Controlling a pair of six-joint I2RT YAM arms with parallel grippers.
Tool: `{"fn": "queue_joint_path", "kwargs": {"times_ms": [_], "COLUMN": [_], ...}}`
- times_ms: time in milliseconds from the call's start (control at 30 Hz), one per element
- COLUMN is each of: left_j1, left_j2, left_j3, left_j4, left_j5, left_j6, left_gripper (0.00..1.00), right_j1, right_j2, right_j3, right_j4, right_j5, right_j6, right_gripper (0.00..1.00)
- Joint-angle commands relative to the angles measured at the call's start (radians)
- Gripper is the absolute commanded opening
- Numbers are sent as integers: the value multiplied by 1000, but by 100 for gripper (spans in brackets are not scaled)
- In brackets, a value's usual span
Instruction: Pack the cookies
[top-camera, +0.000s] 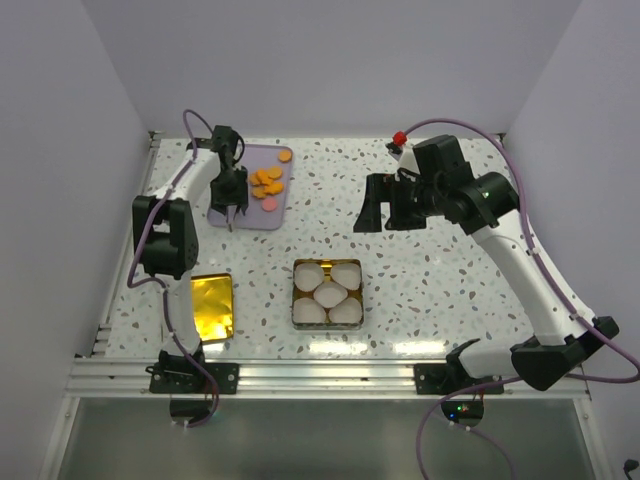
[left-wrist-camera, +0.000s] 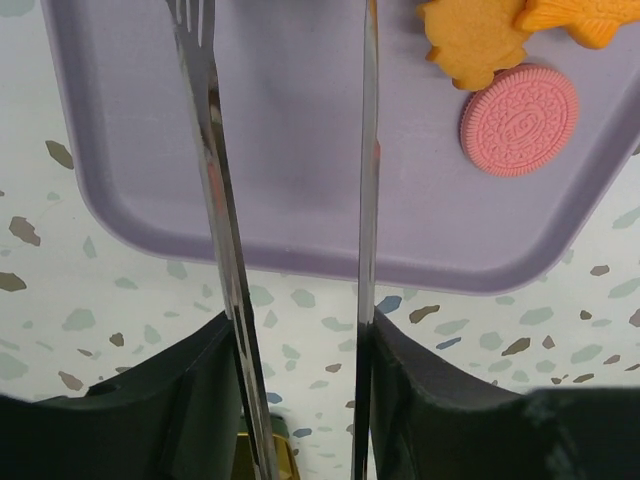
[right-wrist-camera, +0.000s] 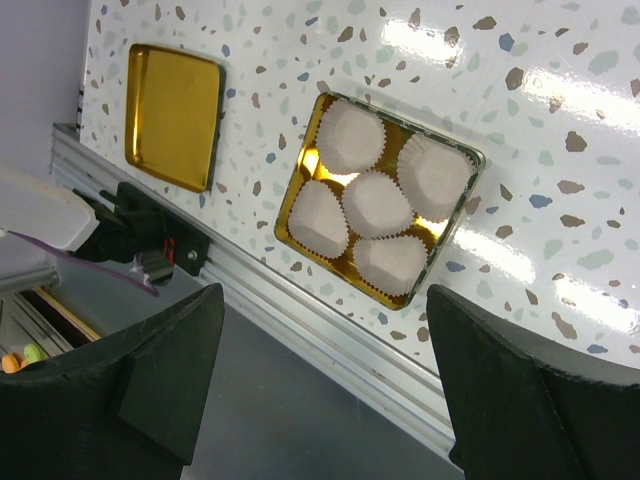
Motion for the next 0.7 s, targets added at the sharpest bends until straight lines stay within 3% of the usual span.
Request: {"fn": "queue_joint_path", "kwargs": {"times_ms": [0,167,433,667], "left_j1": [-2,-2,-3,-5], "left_j2": [-9,-41,-127,-269], "left_j3": [44,47,38,-24], "left_j4": [-2,-9,-45,-75], "left_j5": [9,8,20,35], "left_j6": [18,15,-3,-14], "left_gripper": [49,41,40,40], "right_j1": [0,0,0,0], "right_j2": [3,0,-3,43], "right_j3": [20,20,38,167], "right_j4": [-3,-1,-3,-37], "right_j5": [4,1,-10,-28], "right_j6": [-13,-10,-4,-4], "right_gripper": [86,86,86,86]}}
